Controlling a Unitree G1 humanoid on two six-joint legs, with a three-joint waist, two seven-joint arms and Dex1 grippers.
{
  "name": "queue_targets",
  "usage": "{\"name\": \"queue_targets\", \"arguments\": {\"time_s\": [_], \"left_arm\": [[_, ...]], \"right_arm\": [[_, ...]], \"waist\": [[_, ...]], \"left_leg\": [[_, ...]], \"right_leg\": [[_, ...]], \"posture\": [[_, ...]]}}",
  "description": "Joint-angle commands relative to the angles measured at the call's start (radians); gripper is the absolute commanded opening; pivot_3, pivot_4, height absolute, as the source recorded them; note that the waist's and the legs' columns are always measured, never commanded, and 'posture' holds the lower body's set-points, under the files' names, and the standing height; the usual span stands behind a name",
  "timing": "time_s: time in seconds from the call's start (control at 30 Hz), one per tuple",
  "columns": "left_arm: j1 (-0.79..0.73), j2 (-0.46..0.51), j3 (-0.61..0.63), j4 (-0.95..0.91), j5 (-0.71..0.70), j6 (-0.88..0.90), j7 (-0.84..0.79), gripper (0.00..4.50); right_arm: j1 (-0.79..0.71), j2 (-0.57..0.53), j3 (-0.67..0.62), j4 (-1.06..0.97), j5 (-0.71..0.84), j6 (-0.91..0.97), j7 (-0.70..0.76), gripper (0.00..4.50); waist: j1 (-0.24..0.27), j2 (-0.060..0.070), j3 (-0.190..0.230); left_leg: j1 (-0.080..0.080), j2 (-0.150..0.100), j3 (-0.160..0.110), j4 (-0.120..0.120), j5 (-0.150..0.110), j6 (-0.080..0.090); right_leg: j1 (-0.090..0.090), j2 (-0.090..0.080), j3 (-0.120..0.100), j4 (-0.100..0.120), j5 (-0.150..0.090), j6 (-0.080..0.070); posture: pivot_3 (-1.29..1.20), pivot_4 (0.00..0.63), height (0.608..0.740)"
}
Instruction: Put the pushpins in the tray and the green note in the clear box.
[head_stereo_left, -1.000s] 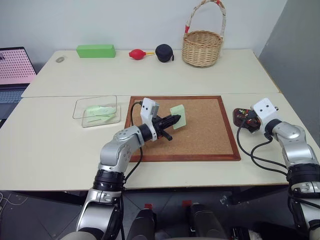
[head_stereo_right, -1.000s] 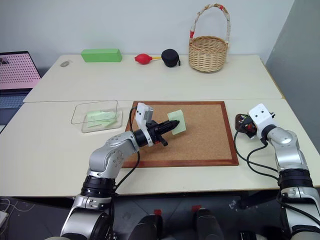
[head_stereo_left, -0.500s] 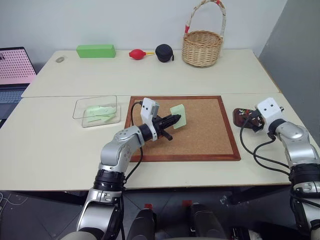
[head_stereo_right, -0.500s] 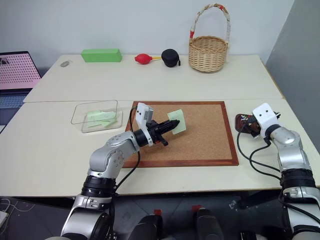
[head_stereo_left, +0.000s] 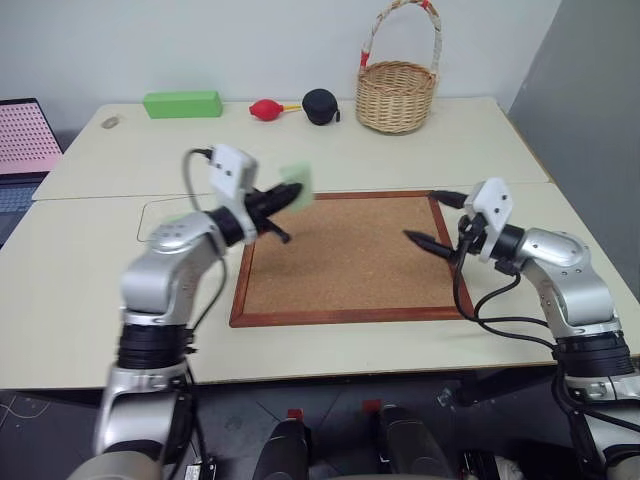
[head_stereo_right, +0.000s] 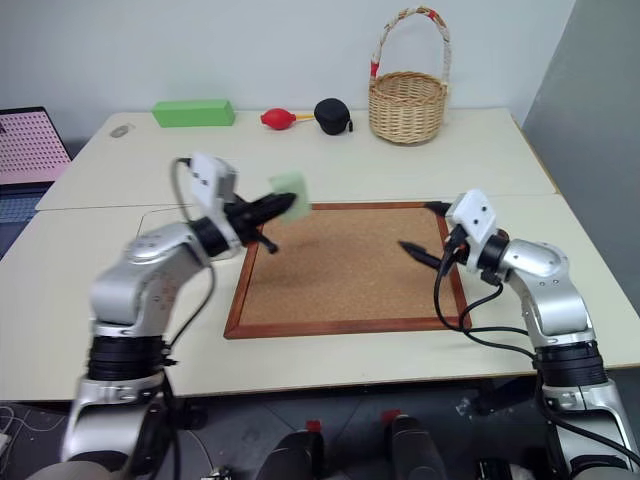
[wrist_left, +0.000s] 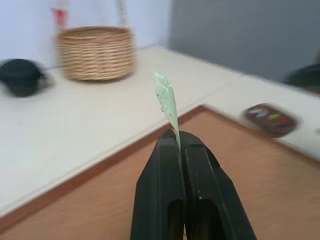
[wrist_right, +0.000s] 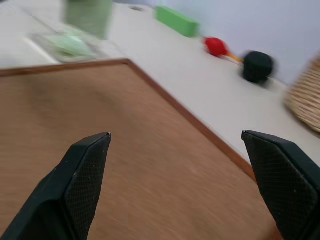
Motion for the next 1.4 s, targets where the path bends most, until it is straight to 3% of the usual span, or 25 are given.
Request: {"name": "queue_targets", "arguments": {"time_s": [0.03,0.23,0.57,0.6,0.67,1.1,1.23,1.4], "left_arm": [[0.003,0.106,0.052,0.015,0.058,-0.018,0.016,0.00],[0.001,0.208,0.041,0.199,0.220,-0.128,0.109,0.00],[-0.054,0.199,-0.012,0.429,0.335,-0.282,0.127,0.00],[-0.058,0.203,-0.022,0.445,0.349,-0.293,0.123,0.40],[-0.063,0.205,-0.028,0.461,0.359,-0.302,0.115,0.63],[-0.040,0.210,-0.019,0.432,0.356,-0.294,0.073,3.23],[-0.030,0.178,0.031,0.341,0.270,-0.273,0.043,4.09],[0.039,0.135,0.071,0.110,0.143,-0.181,-0.003,4.09]], "right_arm": [[-0.045,0.001,0.042,-0.086,0.036,0.061,0.056,4.45],[-0.083,0.054,0.112,-0.108,0.010,0.084,0.053,4.45],[-0.073,0.074,0.130,-0.150,0.003,0.107,0.044,4.45],[-0.071,0.072,0.129,-0.153,0.002,0.109,0.044,4.50],[-0.070,0.069,0.126,-0.158,0.002,0.113,0.043,4.50],[-0.077,0.057,0.117,-0.150,-0.002,0.110,0.047,4.50],[-0.076,0.058,0.098,-0.146,0.000,0.102,0.032,4.50],[-0.031,0.066,-0.002,-0.124,0.009,0.075,-0.062,4.50]], "waist": [[0.002,0.000,0.000],[0.008,0.000,0.000],[0.023,-0.001,0.000],[0.023,-0.001,0.000],[0.023,-0.001,0.000],[0.023,-0.001,0.000],[0.023,-0.001,0.000],[0.024,-0.001,0.000]], "left_leg": [[0.000,0.000,0.000,0.001,0.000,0.000],[-0.001,0.000,-0.002,0.000,0.000,0.000],[-0.003,-0.001,-0.003,0.000,0.000,0.000],[-0.003,-0.001,-0.003,0.000,0.000,0.000],[-0.003,-0.001,-0.003,0.000,0.000,0.000],[-0.003,0.000,-0.003,0.000,0.000,0.000],[-0.003,0.000,-0.003,0.000,0.000,0.000],[-0.004,-0.001,-0.003,0.001,0.000,0.000]], "right_leg": [[0.000,0.000,0.000,0.000,0.000,0.000],[0.000,-0.001,-0.002,-0.001,0.000,0.000],[-0.002,-0.002,-0.004,-0.001,0.000,0.000],[-0.002,-0.002,-0.004,-0.001,0.000,0.000],[-0.002,-0.002,-0.004,-0.001,0.000,0.000],[-0.002,-0.002,-0.004,0.000,0.000,0.000],[-0.002,-0.002,-0.004,0.000,0.000,0.000],[-0.002,-0.002,-0.004,0.000,0.000,0.000]], "posture": [[0.00,0.150,0.740],[0.00,0.150,0.740],[0.00,0.150,0.740],[0.00,0.150,0.740],[0.00,0.150,0.740],[0.00,0.150,0.740],[0.00,0.150,0.740],[0.00,0.150,0.740]]}}
